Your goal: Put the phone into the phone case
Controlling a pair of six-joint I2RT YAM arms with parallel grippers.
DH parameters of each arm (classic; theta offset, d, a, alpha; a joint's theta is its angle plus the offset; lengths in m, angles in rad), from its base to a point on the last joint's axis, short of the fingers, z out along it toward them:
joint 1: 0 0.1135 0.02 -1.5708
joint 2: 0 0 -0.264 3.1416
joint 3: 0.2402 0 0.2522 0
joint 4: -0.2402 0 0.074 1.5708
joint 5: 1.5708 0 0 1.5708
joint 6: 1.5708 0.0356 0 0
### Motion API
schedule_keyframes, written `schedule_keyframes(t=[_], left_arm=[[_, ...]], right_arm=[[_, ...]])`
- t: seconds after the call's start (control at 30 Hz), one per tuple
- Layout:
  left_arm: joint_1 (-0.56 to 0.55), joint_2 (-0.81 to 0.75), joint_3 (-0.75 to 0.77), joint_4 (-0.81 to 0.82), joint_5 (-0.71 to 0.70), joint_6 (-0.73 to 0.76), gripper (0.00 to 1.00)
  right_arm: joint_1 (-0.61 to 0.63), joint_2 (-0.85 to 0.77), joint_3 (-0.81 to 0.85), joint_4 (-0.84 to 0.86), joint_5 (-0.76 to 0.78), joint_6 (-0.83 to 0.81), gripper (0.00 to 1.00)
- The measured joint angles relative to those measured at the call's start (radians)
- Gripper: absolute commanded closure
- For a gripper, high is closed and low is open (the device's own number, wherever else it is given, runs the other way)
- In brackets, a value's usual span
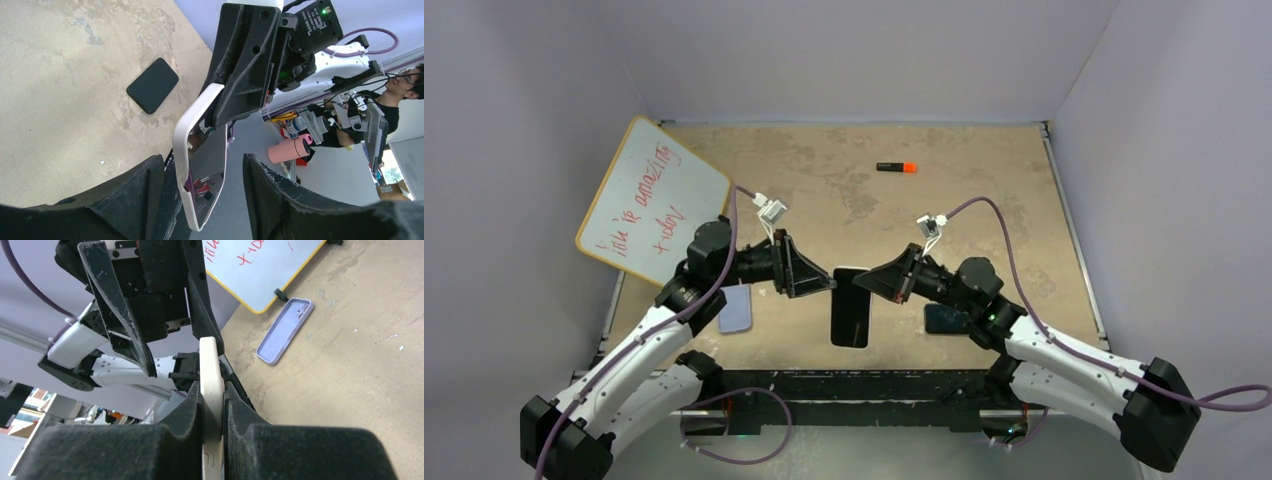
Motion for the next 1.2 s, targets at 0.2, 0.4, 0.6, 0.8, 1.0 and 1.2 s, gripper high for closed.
schedule_keyframes(t=[0.2, 0.4, 0.6, 0.8, 1.0, 1.2], left_arm=[[0.0, -0.033, -0.019, 0.012, 0.017, 0.001, 0.38], [0.0, -0.012, -0.083, 0.07, 0.044, -0.016, 0.36], [0.0, 0.025, -0.107, 0.131, 0.072, -0.044, 0.62], [0.002, 0.048, -0.111, 0.151, 0.082, -0.069, 1.0], [0.003, 0.061, -0.111, 0.15, 0.07, -0.077, 1.0], [-0.005, 0.129, -0.09, 0.119, 0.028, -0.047, 1.0]], right_arm=[[0.0, -0.041, 0.0, -0.003, 0.045, 0.022, 1.0], [0.0, -0.016, 0.0, 0.063, 0.063, 0.056, 1.0], [0.0, 0.04, 0.0, 0.114, 0.064, 0.077, 1.0], [-0.003, 0.073, 0.0, 0.129, 0.068, 0.079, 1.0], [-0.008, 0.079, 0.0, 0.126, 0.068, 0.078, 0.82], [-0.026, 0.078, 0.013, 0.004, 0.119, 0.073, 0.32]])
